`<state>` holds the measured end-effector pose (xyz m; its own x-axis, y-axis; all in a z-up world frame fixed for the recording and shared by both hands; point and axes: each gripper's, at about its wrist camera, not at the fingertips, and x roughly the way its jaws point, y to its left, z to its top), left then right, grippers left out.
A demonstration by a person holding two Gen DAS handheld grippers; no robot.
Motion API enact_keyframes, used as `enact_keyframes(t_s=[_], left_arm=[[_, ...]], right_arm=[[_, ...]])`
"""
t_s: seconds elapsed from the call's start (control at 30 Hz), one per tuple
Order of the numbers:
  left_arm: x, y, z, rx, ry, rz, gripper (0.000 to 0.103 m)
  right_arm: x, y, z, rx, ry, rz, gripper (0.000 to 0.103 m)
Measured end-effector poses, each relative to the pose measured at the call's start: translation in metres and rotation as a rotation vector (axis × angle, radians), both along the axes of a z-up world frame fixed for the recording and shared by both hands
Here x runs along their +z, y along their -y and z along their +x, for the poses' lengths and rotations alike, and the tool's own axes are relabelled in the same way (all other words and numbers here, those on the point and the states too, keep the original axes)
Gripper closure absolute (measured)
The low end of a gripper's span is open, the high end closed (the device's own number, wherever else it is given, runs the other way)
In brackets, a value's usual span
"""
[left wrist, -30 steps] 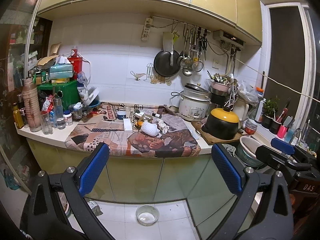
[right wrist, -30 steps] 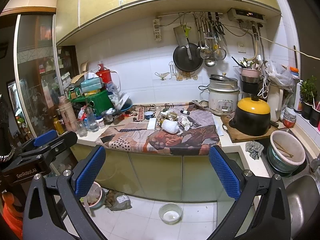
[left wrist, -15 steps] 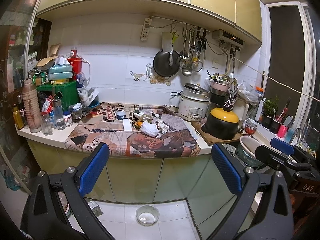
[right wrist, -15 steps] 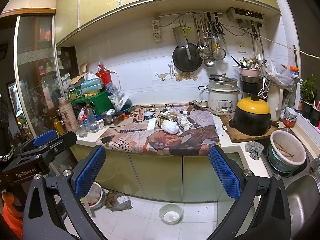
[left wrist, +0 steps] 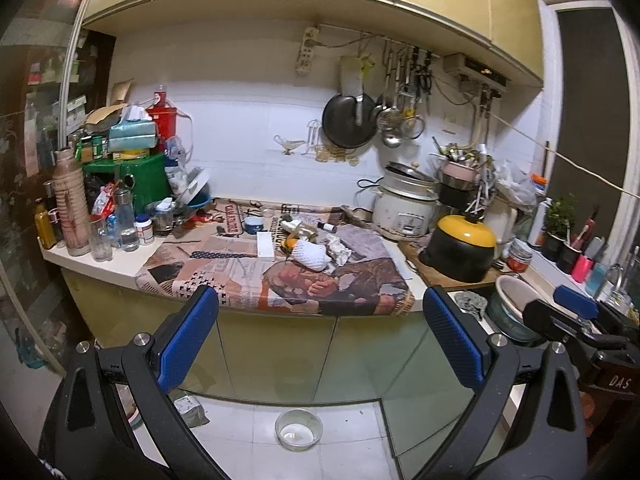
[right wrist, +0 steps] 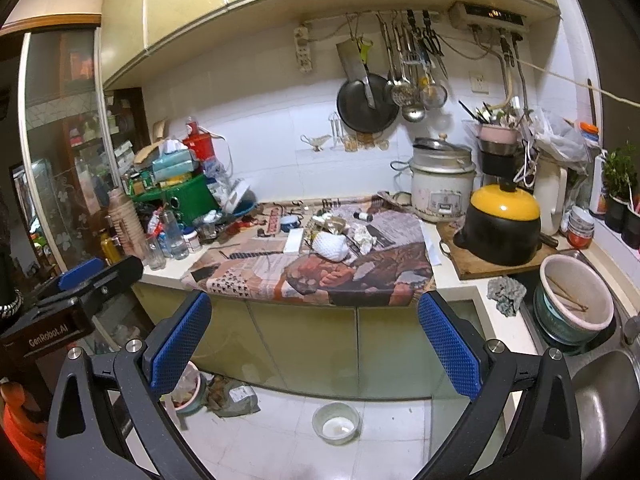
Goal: Collect trash
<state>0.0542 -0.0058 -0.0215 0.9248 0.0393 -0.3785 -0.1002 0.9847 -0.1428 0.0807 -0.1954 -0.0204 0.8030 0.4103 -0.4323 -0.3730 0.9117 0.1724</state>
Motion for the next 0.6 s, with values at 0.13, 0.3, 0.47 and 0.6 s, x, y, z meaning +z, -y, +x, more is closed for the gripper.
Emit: enact_keyframes(t_s=[0.13,0.3,0.47,0.6], left_arm=[[-0.007,-0.004,0.023,0.025,-0.029,-0.002,0.000],[-0.019,-0.016,0.061,0.032,-0.057,-0.019,0.000],[-0.031,-0.032,0.113,0.014,-0.070,-0.005,0.000],[-0.038,-0.053,0.161,-0.002,-0.069,-0.017,0.000]], right_arm=[[-0.014,0.010,0.023,-0.015,-0.050,0.003,0.000],[-0.026,0.010,0.054,-0.053,-0.089,0.000,0.000],[-0.035,0.003,0.093,-0.109,-0.102,-0.023,0.000],[-0.036,-0.009,0.131,-0.136,-0.113,-0.025,0.000]])
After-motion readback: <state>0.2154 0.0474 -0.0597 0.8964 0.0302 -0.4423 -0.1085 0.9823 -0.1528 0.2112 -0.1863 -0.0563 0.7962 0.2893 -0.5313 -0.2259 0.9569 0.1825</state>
